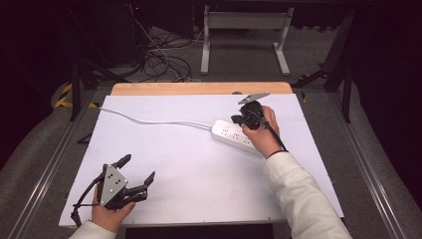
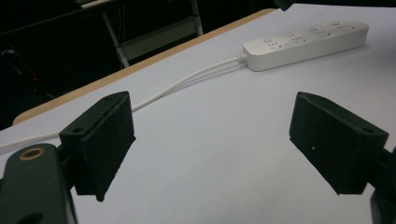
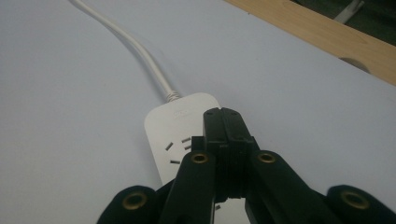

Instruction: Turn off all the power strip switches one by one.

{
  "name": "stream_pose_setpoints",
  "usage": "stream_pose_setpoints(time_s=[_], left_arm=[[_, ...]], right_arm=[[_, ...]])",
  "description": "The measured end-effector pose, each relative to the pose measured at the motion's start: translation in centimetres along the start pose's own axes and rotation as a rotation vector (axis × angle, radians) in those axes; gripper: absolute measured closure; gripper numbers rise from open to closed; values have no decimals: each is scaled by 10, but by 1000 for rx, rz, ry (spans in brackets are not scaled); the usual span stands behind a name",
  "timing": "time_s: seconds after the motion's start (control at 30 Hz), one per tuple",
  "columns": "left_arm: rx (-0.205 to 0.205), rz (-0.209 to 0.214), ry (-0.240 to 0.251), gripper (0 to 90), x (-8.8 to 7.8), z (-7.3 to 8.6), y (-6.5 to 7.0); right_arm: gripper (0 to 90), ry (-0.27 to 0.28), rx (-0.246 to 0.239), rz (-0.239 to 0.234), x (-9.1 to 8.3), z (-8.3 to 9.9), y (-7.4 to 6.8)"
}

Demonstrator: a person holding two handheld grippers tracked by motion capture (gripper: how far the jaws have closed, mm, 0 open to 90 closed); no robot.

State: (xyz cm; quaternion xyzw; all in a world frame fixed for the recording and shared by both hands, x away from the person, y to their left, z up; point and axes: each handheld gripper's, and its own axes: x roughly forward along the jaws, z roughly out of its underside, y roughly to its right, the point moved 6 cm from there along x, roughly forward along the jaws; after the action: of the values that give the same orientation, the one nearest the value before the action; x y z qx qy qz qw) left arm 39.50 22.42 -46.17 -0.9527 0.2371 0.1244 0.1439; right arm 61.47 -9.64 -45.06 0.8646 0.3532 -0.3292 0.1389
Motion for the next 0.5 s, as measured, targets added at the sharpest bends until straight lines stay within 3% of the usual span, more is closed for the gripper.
stream_pose_setpoints(time_s=[0.17,0.27,0.37,0.5], left_arm=[[-5,2,-4,148,1,1,0],[-3,3,-3,148,0,1,0],[0,0,-4,147,0,1,-1],[-2,4,-5,148,1,1,0]], right_arm=[[900,32,49,-53,7,-5,-7],[900,12,21,-35,17,-4,-10],[900,-8,47,-22,25,0,-4],[900,-24,48,-3,32,3,0]])
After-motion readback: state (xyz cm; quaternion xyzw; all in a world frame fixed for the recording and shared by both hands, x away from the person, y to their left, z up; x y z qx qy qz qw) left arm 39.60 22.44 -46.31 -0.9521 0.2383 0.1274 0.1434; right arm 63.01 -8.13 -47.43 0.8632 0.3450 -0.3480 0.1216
